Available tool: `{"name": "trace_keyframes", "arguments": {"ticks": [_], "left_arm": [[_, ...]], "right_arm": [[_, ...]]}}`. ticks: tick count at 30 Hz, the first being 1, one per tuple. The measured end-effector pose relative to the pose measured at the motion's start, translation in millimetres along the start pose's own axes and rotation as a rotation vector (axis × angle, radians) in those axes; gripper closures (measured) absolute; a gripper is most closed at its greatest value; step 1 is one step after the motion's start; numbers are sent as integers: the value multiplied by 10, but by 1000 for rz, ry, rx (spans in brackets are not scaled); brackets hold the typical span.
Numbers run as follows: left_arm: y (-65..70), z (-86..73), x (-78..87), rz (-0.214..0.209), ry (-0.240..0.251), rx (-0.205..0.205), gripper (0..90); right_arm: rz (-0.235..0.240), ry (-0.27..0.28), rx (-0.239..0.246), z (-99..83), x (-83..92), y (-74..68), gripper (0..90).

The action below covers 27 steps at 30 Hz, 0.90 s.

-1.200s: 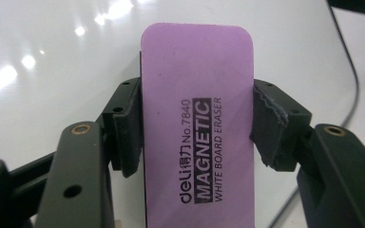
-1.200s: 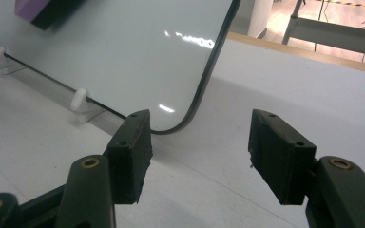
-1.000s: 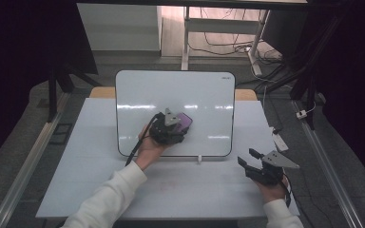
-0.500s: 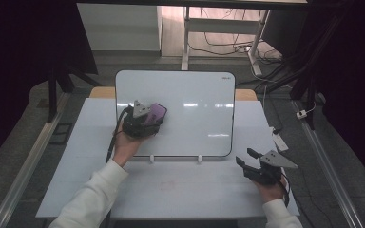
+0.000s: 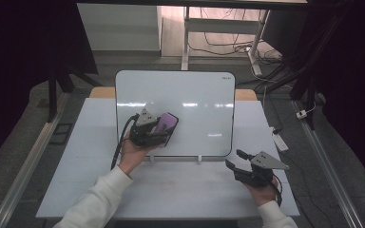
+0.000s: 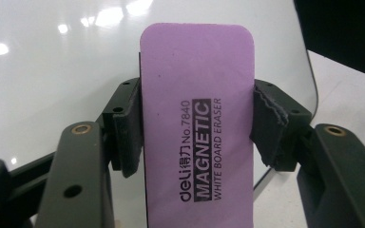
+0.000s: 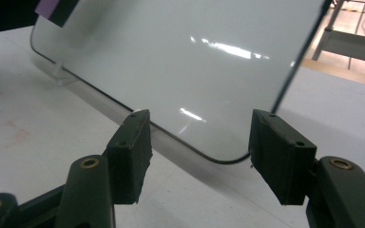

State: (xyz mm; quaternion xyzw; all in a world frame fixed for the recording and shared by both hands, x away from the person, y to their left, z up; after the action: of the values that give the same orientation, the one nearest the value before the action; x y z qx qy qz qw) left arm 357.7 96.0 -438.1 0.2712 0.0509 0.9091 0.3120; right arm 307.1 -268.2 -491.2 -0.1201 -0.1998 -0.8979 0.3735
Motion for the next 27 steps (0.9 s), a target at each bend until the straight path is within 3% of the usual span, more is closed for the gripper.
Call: {"name": "trace_keyframes", "arguments": {"ticks": [8,14,27], "left_arm": [[148,-30,-72,-45,-16,-13,412],[249,-47,-136,-88,-26,-3,412],[483,-77,-240,-143,-38,-26,412]], "right_arm": [[43,8,40,83,-82,-155,400],[63,14,38,102,-114,-207,400],[108,20,38,228,-240,-413,400]]}}
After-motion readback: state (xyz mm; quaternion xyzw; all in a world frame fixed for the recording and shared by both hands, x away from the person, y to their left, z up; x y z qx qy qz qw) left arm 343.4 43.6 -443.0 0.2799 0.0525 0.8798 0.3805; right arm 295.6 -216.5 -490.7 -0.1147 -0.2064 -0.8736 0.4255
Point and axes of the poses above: each handheld gripper's, and its own axes: x roughly backward along the jaws, z roughly out of its top, y roughly to its right, the point moved 1 cm from there along -x, roughly forward along the jaws, and after that the axes turned 13 degrees about x, right-handed, at the moved point
